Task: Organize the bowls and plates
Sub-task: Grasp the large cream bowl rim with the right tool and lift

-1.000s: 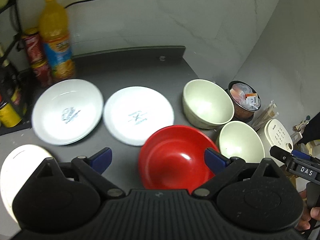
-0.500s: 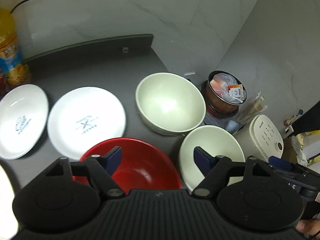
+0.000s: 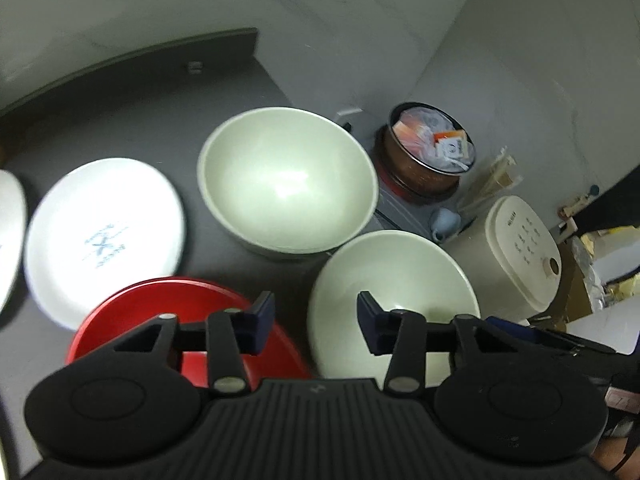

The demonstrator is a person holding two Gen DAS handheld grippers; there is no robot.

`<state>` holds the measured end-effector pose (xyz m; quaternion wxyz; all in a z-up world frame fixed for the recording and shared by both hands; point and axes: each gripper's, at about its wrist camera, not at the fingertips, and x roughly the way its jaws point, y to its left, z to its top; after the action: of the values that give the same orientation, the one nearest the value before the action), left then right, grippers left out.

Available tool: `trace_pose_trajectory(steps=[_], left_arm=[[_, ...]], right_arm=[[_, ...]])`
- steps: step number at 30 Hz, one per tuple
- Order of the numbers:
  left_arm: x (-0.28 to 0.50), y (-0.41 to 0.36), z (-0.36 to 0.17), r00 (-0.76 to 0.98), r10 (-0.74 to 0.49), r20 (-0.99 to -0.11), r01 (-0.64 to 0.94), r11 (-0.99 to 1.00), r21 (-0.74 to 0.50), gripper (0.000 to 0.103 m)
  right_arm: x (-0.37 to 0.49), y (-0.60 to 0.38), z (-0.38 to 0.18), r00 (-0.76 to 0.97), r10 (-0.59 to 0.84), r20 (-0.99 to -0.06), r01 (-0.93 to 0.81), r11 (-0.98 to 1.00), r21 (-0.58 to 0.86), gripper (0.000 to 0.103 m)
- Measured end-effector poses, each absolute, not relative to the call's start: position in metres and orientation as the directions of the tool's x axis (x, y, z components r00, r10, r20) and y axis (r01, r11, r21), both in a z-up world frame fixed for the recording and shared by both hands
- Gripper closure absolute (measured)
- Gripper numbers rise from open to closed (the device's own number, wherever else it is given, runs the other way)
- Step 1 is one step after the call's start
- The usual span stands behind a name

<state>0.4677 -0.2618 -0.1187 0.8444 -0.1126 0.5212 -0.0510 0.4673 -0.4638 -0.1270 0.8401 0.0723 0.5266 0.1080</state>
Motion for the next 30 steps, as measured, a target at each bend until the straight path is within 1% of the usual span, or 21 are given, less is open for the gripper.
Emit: trace_pose_trajectory(steps=[1, 3, 4, 9, 13, 14, 15, 16, 17, 21, 24, 30], left_arm=[[0.470, -0.264, -0.121, 0.448, -0.208, -0.870, -0.025, 0.969, -0.244, 0.063], [0.477, -0.269, -0.129, 0.437, -0.217, -0.873, -0.022, 0.968, -0.251, 0.070], [0.480, -0.272, -0.131, 0.434, -0.210, -0.876, -0.024, 0.969, -0.245, 0.071], [0.490, -0.281, -0.143, 0.425, -0.175, -0.888, -0.030, 0.978, -0.207, 0.077], [0.494, -0.281, -0.158, 0.382, -0.139, -0.914, -0.062, 0.983, -0.175, 0.079], [0.495, -0.283, -0.162, 0.374, -0.127, -0.919, -0.061, 0.985, -0.160, 0.081], [0.495, -0.284, -0.166, 0.365, -0.121, -0.923, -0.060, 0.986, -0.153, 0.085], [0.496, -0.284, -0.171, 0.354, -0.122, -0.927, -0.062, 0.986, -0.154, 0.087], [0.496, -0.285, -0.173, 0.347, -0.114, -0.931, -0.067, 0.987, -0.146, 0.091], [0.497, -0.287, -0.174, 0.358, -0.092, -0.929, -0.065, 0.990, -0.123, 0.092], [0.494, -0.287, -0.163, 0.388, -0.105, -0.916, -0.063, 0.988, -0.140, 0.092], [0.489, -0.284, -0.147, 0.416, -0.151, -0.897, -0.048, 0.981, -0.187, 0.092]], right_arm=[[0.468, -0.464, -0.130, 0.411, 0.262, -0.873, -0.110, 0.965, 0.238, 0.055], [0.470, -0.466, -0.135, 0.388, 0.271, -0.881, -0.115, 0.962, 0.246, 0.059], [0.471, -0.467, -0.138, 0.377, 0.275, -0.885, -0.115, 0.961, 0.250, 0.061], [0.474, -0.466, -0.145, 0.339, 0.287, -0.896, -0.127, 0.957, 0.259, 0.066], [0.476, -0.466, -0.150, 0.317, 0.303, -0.899, -0.137, 0.952, 0.273, 0.066], [0.476, -0.466, -0.152, 0.310, 0.311, -0.899, -0.141, 0.950, 0.280, 0.067], [0.476, -0.466, -0.154, 0.302, 0.318, -0.899, -0.146, 0.947, 0.286, 0.069], [0.477, -0.464, -0.156, 0.292, 0.330, -0.898, -0.155, 0.943, 0.296, 0.077], [0.478, -0.462, -0.158, 0.279, 0.348, -0.895, -0.167, 0.935, 0.312, 0.083], [0.482, -0.450, -0.155, 0.275, 0.306, -0.912, -0.232, 0.941, 0.246, 0.085], [0.482, -0.452, -0.146, 0.296, 0.304, -0.905, -0.250, 0.940, 0.234, 0.085], [0.477, -0.457, -0.136, 0.329, 0.296, -0.897, -0.199, 0.950, 0.241, 0.087]])
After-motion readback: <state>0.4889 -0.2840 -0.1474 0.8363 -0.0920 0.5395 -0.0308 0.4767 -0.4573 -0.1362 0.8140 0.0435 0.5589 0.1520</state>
